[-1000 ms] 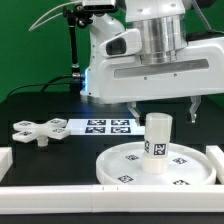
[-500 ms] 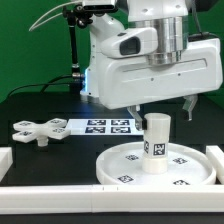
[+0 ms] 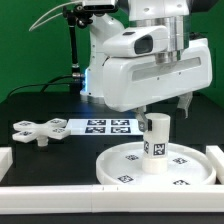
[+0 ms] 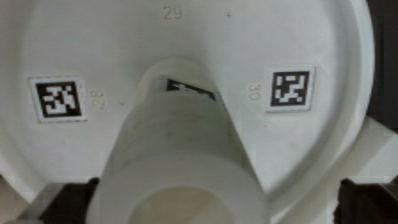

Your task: Assemble round table

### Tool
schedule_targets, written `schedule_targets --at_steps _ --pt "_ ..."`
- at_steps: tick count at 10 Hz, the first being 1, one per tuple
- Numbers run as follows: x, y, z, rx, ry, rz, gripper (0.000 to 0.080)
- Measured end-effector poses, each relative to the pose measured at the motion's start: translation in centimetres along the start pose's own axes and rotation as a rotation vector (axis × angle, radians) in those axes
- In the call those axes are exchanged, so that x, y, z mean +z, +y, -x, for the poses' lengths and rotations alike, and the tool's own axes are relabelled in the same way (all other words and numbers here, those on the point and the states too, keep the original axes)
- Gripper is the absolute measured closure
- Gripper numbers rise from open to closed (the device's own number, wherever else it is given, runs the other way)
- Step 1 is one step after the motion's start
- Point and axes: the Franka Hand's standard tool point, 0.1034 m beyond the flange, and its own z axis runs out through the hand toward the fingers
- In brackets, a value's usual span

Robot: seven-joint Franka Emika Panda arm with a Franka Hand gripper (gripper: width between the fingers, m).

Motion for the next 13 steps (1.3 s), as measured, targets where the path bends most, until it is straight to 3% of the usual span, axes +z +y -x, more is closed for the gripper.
schedule_targets --at_steps 5,13 --pt "0.18 1.12 0.59 -0.54 -0.023 0.029 0.015" --pt "0.89 1.24 0.73 -1.048 -0.092 0.057 0.015"
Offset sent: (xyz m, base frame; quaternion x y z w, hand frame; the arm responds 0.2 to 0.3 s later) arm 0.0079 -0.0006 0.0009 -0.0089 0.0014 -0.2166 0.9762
